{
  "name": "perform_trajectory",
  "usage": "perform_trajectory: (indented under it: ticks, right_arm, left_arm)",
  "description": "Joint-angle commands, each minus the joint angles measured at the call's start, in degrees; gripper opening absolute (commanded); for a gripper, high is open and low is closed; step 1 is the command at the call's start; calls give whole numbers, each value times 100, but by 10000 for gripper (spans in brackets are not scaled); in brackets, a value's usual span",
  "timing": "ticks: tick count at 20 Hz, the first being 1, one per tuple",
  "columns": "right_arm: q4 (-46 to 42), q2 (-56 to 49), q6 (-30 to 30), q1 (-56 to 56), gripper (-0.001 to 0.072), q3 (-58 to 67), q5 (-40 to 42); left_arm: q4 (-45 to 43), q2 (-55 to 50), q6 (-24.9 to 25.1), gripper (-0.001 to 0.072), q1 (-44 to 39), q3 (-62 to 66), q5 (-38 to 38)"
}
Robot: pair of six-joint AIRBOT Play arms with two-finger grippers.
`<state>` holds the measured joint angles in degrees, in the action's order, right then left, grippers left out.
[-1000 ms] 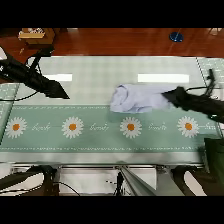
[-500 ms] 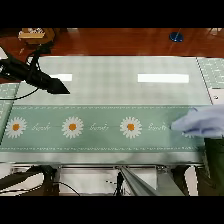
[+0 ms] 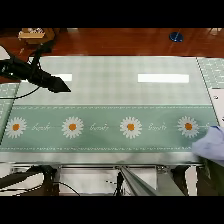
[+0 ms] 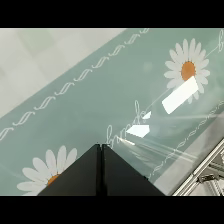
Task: Fold the shirts.
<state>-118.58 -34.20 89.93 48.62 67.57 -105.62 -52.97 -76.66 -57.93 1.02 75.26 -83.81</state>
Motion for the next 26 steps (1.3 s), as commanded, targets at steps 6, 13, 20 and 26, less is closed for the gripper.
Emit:
perform_trajectory:
  ticks: [6,13,20,26]
  right_arm:
    - [-1189,-2,-15,1119,32,-1759,-70]
    - [-1377,2,-133,2905,371,-3453,1067]
    - [1222,-236,-492,2640,470,-2900,4260]
    - [5643,-2330,-1467,-511,430,-431,5324]
  left_arm:
    - [-4,-264,48,24,4,-2,330]
    - [-20,-293,46,24,140,-2,258]
    - [-17,-293,42,414,289,-2,269]
    - [372,-254,-389,526,289,105,1237]
